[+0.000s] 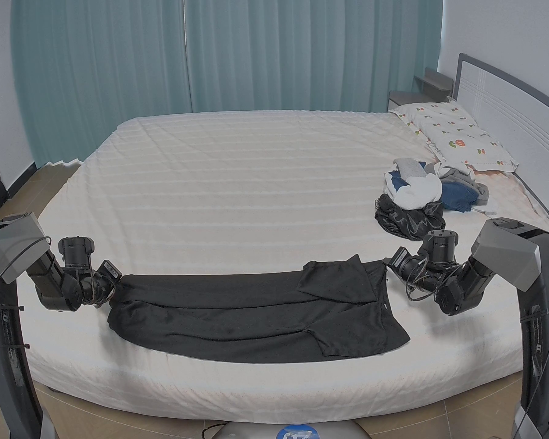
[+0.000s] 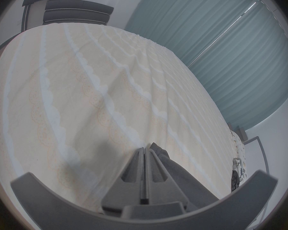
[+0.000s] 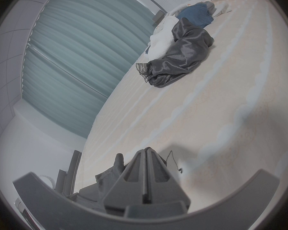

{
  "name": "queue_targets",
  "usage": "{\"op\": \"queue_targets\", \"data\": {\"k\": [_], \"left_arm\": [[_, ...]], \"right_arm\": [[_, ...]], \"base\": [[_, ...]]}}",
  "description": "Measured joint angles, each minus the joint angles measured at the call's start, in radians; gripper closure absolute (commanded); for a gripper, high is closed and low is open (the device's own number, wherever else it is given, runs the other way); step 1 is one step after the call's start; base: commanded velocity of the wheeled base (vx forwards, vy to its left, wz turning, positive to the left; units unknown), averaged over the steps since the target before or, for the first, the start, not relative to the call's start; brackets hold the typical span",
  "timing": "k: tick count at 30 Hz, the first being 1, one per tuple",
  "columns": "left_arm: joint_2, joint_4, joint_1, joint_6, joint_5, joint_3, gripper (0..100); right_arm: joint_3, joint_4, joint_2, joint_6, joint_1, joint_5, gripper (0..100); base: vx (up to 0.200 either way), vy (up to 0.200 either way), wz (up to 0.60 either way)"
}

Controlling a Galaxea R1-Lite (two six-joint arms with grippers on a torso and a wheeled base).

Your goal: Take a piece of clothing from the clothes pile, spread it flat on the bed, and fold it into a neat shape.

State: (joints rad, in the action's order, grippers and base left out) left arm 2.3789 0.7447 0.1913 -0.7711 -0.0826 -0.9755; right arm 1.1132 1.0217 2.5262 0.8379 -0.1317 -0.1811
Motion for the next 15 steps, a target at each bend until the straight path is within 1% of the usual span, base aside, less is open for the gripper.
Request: {"op": "queue_targets", "data": {"k": [5, 6, 7, 15], "left_arm": [[0.0, 0.0, 0.0, 0.0, 0.0, 0.0, 100], [0.0, 0.0, 0.0, 0.0, 0.0, 0.0, 0], [0.0, 0.0, 0.0, -0.001, -0.001, 0.0, 0], [-0.008, 0.0, 0.001, -0.003, -0.001, 0.0, 0]], "right_arm": [[0.005, 0.0, 0.009, 0.0, 0.002, 0.001, 100], [0.005, 0.0, 0.01, 0.0, 0.003, 0.001, 100], [0.005, 0.0, 0.012, -0.001, 0.003, 0.0, 0], [-0.01, 0.006, 0.011, 0.005, 0.002, 0.0, 0]], "base": [[0.0, 0.0, 0.0], [0.0, 0.0, 0.0], [0.0, 0.0, 0.0], [0.0, 0.0, 0.0]]}}
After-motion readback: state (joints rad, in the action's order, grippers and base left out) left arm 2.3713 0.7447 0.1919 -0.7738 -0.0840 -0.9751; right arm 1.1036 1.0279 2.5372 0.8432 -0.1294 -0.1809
